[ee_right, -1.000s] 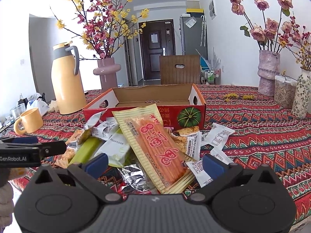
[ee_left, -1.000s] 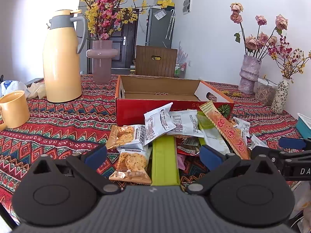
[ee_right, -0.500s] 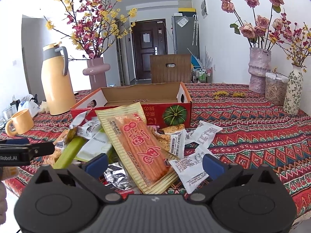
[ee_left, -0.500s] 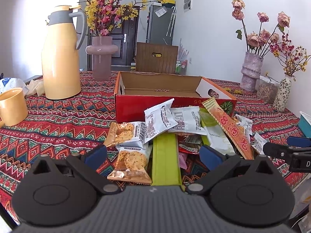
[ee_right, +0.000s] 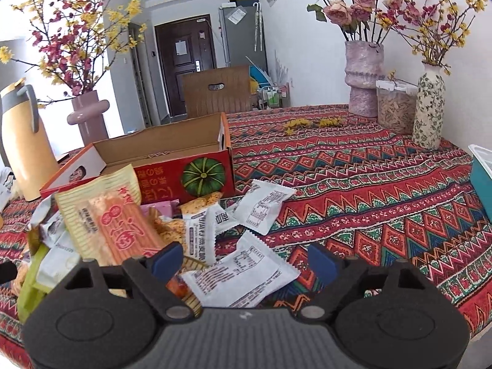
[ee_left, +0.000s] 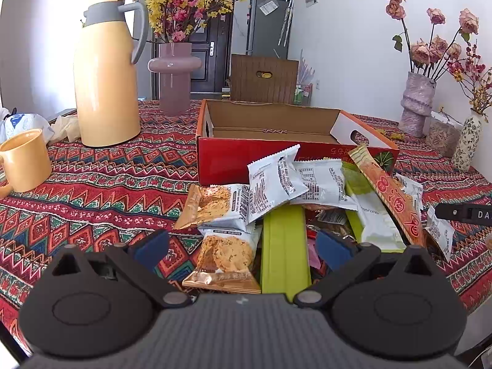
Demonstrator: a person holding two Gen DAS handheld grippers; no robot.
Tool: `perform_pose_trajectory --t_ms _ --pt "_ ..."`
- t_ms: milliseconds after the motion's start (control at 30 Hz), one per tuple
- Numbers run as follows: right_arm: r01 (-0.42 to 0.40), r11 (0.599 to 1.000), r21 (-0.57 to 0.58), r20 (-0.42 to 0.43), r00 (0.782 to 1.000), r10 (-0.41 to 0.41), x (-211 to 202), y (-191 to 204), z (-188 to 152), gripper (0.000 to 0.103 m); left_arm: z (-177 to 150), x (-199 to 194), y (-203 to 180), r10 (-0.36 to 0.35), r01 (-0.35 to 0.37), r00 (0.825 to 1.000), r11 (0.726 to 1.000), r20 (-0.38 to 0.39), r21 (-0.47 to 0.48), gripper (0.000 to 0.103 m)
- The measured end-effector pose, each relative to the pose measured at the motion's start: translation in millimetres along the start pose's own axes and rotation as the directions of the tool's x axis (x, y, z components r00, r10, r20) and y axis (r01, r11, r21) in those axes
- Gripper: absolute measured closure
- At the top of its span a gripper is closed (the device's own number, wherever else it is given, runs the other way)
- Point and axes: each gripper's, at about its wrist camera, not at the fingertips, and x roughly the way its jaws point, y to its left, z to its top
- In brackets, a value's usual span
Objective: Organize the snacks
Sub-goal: 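Grasp the white snack packet with the right gripper while the left gripper grasps the cookie packet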
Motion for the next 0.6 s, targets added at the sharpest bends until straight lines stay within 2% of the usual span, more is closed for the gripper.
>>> perform_pose_trajectory --t_ms 100,233,300,400,600 --pt "0.027 1.000 0.003 -0.029 0.999 -0.027 13.8 2.8 -0.1 0.019 0.5 0.9 0.8 0.011 -0.011 1.000 1.000 -0.003 -0.001 0.000" --pt "0.096 0.994 -0.050 -0.044 0.994 -0.099 22.5 7.8 -11.9 0.027 1.7 2.0 4.2 0.022 -0.022 1.000 1.000 -0.007 -0.011 0.000" --pt "0.102 0.994 -0.048 -0.058 0.993 -0.105 23.4 2.8 -19.9 0.030 1.6 3.1 5.0 0.025 -0.025 1.000 1.000 -0.010 -0.015 0.000" --pt "0.128 0.989 -0.068 -0.033 0.991 -0.130 18.1 0.2 -27.5 0.031 0.6 4.5 4.6 0.024 -0.024 1.000 1.000 -0.017 -0.017 0.000" --pt "0.114 0.990 -0.077 0.002 0.993 -0.115 12.3 -2.6 -34.9 0.036 -1.0 0.7 6.1 0.030 -0.031 0.999 0.999 -0.013 -0.025 0.000"
